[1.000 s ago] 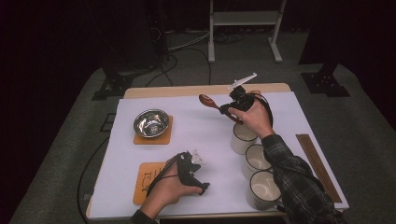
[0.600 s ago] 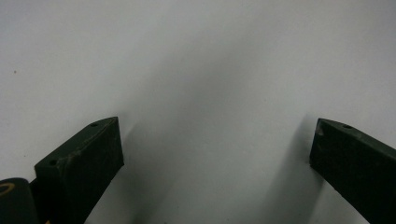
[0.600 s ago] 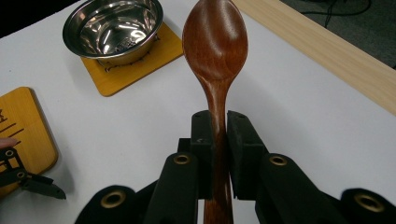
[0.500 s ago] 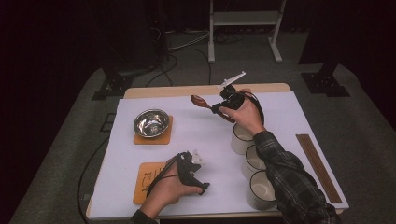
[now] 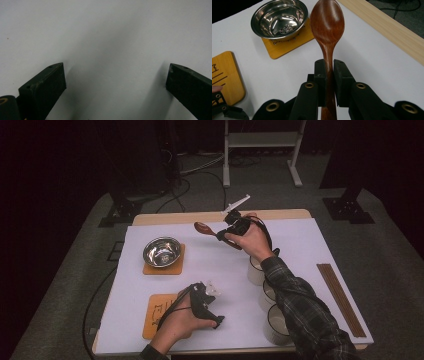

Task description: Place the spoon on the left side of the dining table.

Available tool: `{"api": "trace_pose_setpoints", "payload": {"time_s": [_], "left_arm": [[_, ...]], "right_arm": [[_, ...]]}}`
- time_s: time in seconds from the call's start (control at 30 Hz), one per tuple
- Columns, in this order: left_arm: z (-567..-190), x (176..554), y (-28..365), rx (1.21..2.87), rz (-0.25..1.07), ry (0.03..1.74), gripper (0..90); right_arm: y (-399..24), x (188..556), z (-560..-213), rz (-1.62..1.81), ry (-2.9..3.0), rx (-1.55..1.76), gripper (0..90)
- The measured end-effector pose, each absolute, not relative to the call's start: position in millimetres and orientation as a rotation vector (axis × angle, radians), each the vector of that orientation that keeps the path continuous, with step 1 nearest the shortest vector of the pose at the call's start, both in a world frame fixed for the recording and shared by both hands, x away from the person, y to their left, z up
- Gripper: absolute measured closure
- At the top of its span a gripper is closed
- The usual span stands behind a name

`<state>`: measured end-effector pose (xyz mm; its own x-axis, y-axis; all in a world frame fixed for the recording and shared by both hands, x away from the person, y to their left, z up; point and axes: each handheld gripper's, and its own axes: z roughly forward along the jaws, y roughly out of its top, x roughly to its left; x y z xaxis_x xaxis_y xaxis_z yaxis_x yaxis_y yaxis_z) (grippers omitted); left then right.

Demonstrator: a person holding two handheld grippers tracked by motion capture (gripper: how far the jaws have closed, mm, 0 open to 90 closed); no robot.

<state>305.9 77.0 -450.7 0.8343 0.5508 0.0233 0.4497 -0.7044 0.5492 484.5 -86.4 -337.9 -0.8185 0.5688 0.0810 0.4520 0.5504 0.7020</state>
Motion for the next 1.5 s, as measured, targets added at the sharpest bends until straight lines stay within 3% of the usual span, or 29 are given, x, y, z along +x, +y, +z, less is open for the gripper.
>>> {"api": "trace_pose_setpoints", "payload": {"time_s": [1.5], "left_arm": [[-450.5, 306.1, 76.5, 2.476, 0.250, 0.735, 1.3]], "right_arm": [[6.4, 502.4, -354.4, 1.110, 2.753, 0.692, 80.6]]}}
